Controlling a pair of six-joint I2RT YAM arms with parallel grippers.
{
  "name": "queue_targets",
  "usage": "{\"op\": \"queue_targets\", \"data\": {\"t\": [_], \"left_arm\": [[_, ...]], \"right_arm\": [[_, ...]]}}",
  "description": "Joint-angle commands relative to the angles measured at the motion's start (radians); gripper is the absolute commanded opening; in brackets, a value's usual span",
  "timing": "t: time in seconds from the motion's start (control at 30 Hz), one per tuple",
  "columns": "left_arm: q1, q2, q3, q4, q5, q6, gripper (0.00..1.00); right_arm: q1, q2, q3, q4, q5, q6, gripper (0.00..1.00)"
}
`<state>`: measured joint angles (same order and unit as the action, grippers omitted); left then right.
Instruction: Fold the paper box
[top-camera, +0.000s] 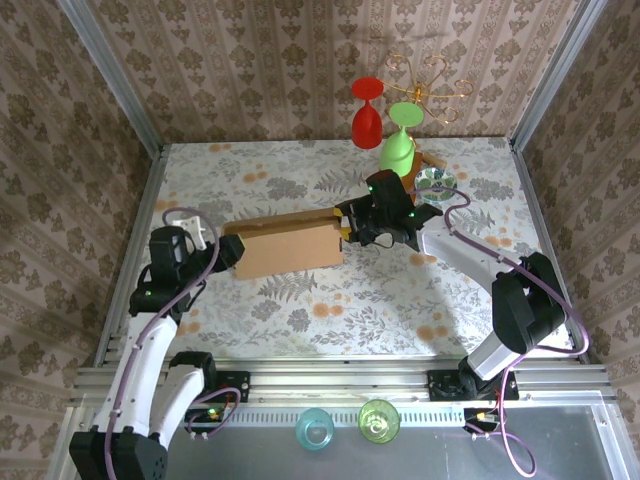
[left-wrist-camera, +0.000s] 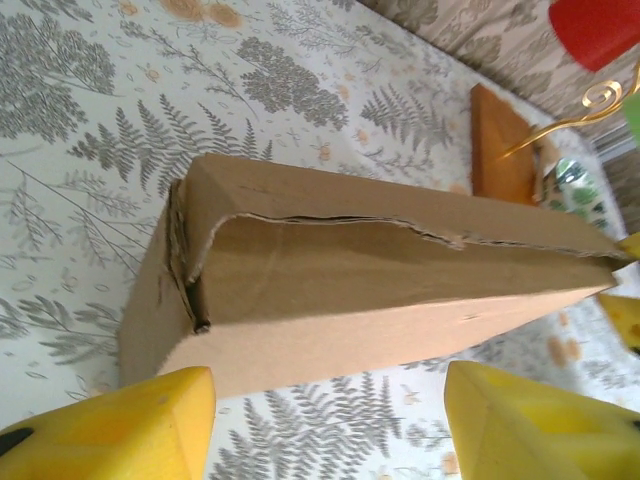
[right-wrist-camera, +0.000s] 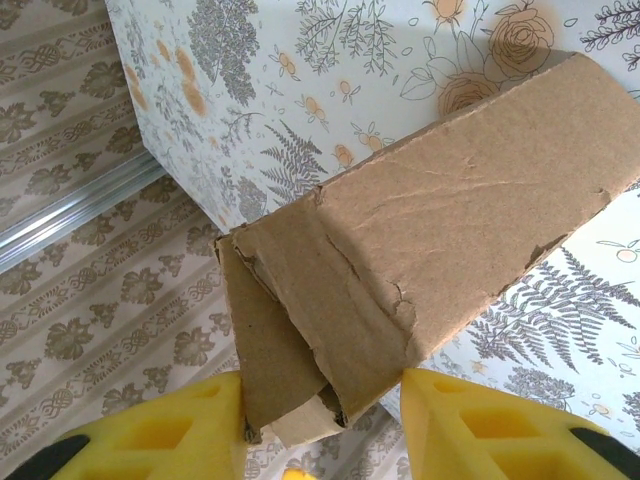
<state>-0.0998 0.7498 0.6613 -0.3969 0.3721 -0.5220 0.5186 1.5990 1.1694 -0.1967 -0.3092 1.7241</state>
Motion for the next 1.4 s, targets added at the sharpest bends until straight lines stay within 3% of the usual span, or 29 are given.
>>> {"op": "queue_targets", "data": {"t": [0.0,0.17,0.27,0.4,0.5,0.67,0.87,1.1,1.27,1.37], "left_arm": [[-0.002,-0.024,0.062,-0.065,0.027,-0.173,0.64],[0.066,0.01,0.147,-0.195,-0.027,-0.327,0.68],[0.146,0.082,0.188,-0.238,0.025,-0.418,0.67],[0.162,0.173,0.24,-0.237,0.056,-0.474,0.67],[0.161,0.223,0.253,-0.188,0.074,-0.494,0.67],[0.164,0.288,0.268,-0.253,0.087,-0.488,0.65],[0.166,0.307,0.209,-0.125,0.104,-0.534,0.62],[0.174,0.337,0.197,-0.094,0.111,-0.527,0.59],[0.177,0.352,0.16,-0.06,0.129,-0.535,0.49],[0.177,0.344,0.135,-0.054,0.132,-0.534,0.34]], "right_arm": [[-0.005,0.034,-0.023,-0.056,0.001,-0.015,0.41],[-0.004,0.033,-0.02,-0.066,0.001,-0.027,0.39],[-0.004,0.032,-0.02,-0.073,0.0,-0.035,0.39],[-0.005,0.032,-0.022,-0.074,0.001,-0.039,0.37],[-0.005,0.034,-0.022,-0.07,-0.001,-0.041,0.36],[-0.004,0.035,-0.016,-0.067,-0.003,-0.043,0.36],[-0.005,0.033,-0.014,-0.07,-0.006,-0.047,0.35],[-0.005,0.027,-0.025,-0.067,-0.007,-0.052,0.35],[-0.005,0.021,-0.029,-0.068,-0.008,-0.055,0.34],[-0.004,0.021,-0.031,-0.067,-0.008,-0.056,0.33]]}}
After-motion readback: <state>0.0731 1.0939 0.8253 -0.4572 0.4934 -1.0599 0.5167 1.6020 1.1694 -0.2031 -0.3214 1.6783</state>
